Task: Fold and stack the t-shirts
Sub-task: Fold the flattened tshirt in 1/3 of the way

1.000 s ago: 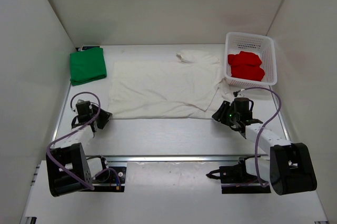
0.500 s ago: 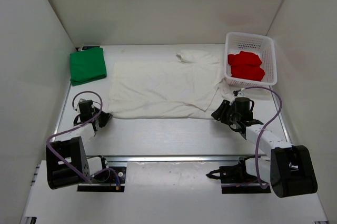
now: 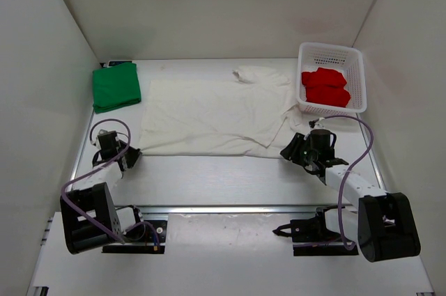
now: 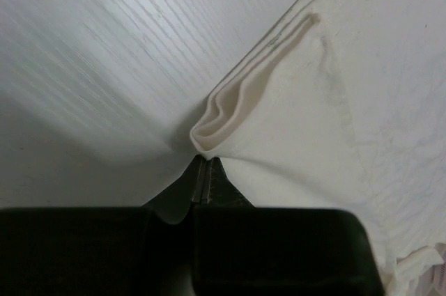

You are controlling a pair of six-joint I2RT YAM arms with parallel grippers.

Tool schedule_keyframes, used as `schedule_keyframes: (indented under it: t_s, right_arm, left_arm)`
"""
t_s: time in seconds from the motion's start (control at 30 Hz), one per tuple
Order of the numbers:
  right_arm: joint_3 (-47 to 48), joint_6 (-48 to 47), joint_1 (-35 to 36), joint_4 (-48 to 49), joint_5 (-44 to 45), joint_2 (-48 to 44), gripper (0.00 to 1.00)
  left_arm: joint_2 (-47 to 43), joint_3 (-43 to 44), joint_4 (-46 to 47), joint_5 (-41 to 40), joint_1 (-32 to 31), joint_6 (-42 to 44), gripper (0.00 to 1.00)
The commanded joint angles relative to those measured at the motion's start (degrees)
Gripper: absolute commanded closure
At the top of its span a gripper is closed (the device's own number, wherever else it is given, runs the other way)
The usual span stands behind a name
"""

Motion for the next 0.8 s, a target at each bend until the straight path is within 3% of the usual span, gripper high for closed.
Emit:
schedule_keyframes:
  t_s: [0.0,0.27,0.4,0.5,0.6,0.77]
  right_arm:
    - [3.38,-0.25,-0.83,0.42,1.70,1.15,0.63]
    - [8.14,-1.65,1.45,-0.80,3.62,7.93,0.65]
    - [4.55,-0.42,-2.22,-1.25,2.24,9.95,0.83]
    - [-0.82,0.98,-5.12,-1.68,1.79,7.23,0.99]
    - [-3.55,1.95,-7.42,-2.12,-0.49,2.14,1.00]
    - [-1.88,-0.07,-7.41,-11.61,4.07,-4.54,1.00]
  left_arm:
    - [-3.46,3.37,-5.88,-3.79,1.63,4.48,1.00]
    - [-3.82,9.35,-14.14,-9.94,0.40,7.04,1.00]
    - [-3.81,10.06,-14.33,-12.68,0.13,7.92,1.00]
    - [-1.89,9.44,-14.06,-11.10,2.15,6.96,1.00]
    - [-2.23,9.80,-15.55,-13.03,1.11,7.39,1.00]
    - [-5.39,12.07,-18.81,-20.04,-2.59,9.84,1.00]
